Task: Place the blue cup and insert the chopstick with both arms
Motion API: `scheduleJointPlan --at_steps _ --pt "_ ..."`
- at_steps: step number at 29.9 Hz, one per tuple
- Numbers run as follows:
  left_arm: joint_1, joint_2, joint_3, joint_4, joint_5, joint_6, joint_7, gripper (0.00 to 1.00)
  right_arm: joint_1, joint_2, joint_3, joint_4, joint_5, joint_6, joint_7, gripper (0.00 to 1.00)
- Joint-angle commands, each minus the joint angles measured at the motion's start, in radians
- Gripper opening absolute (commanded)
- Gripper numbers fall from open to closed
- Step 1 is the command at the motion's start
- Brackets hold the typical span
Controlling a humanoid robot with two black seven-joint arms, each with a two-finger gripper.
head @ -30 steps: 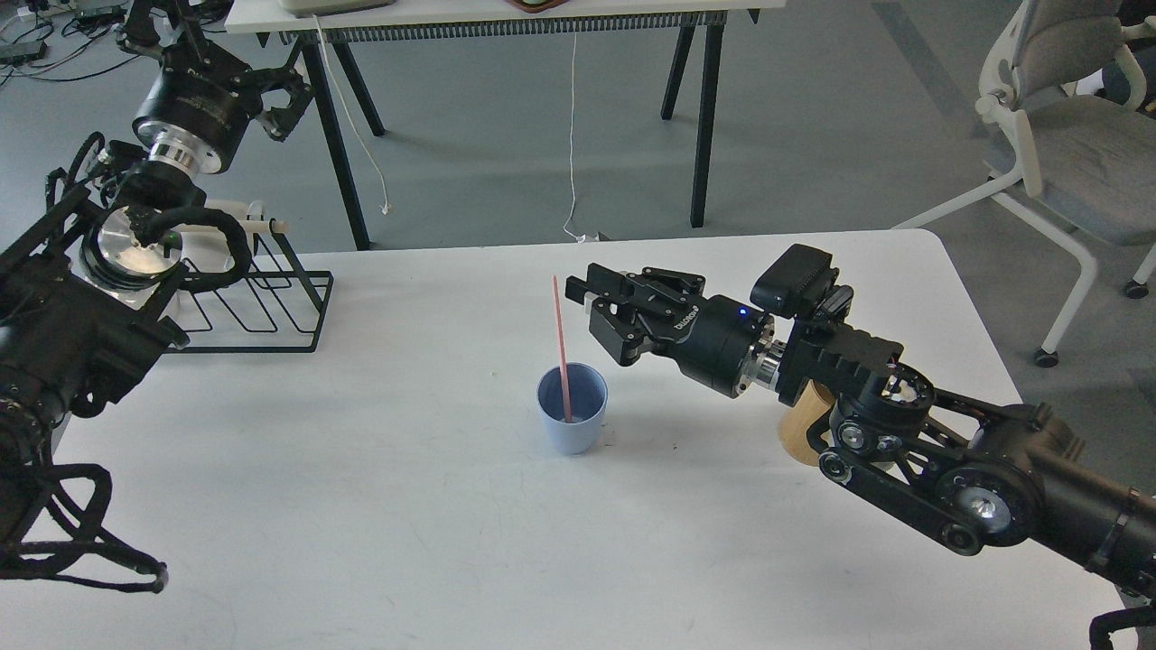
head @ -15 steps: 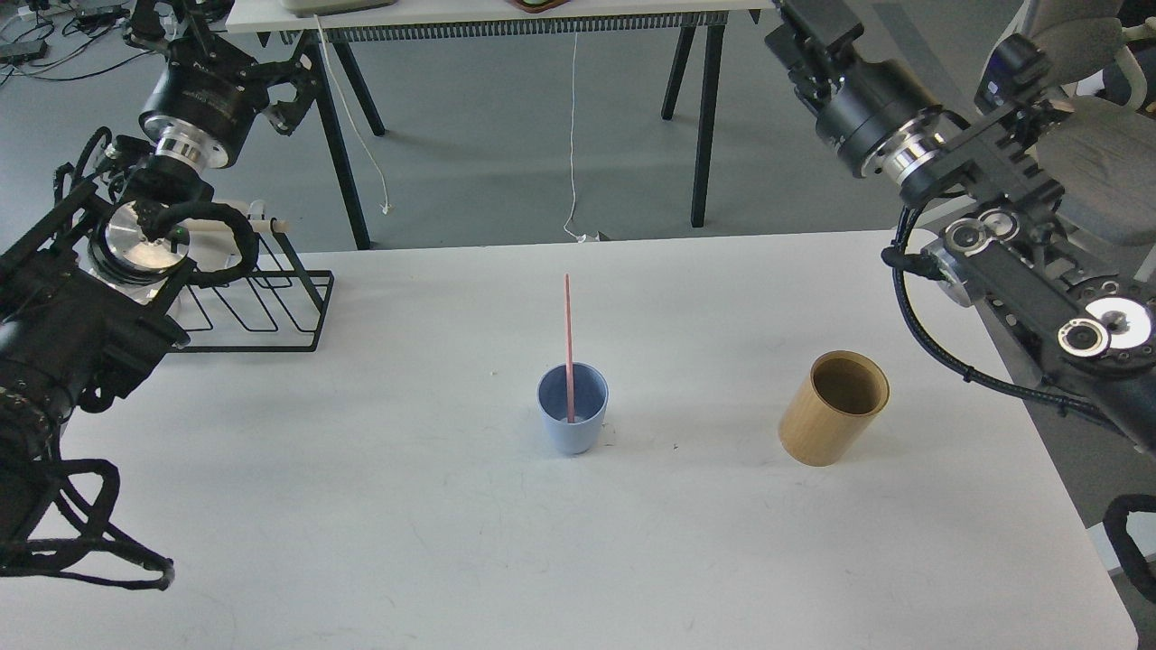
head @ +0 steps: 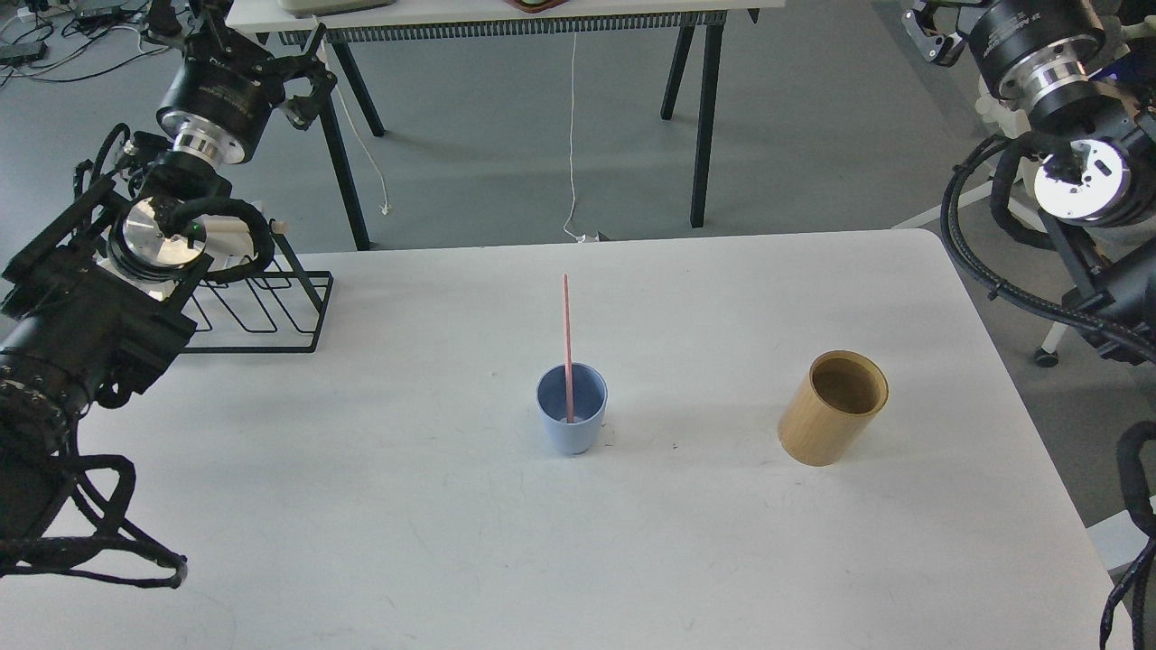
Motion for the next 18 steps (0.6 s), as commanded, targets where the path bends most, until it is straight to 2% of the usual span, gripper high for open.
scheduleJointPlan --at_steps 1,6,8,10,13,18 --pt "-0.001 -0.005 -0.013 -0.001 -0.001 0.000 0.000 0.99 -0.002 0.036 0.000 -0.061 0.134 0.065 -0.017 0.99" --pt "0.012 -0.023 -0.019 -0.001 -0.004 0.000 -0.003 0.99 0.001 0.148 0.041 -0.172 0.219 0.120 -0.031 0.99" --pt "0.015 -0.028 -0.019 -0.001 -0.013 0.000 -0.032 0.99 0.001 0.185 0.065 -0.201 0.223 0.137 -0.031 0.99" --pt "0.025 -0.028 -0.019 -0.001 -0.026 0.000 -0.080 0.99 0.001 0.213 0.087 -0.218 0.223 0.143 -0.031 0.99" --pt "0.039 -0.023 -0.019 -0.001 -0.029 0.000 -0.113 0.99 0.001 0.239 0.101 -0.256 0.223 0.144 -0.030 0.99" --pt "0.071 -0.020 -0.018 -0.010 -0.027 0.000 -0.112 0.99 0.001 0.231 0.089 -0.262 0.223 0.140 -0.027 0.99"
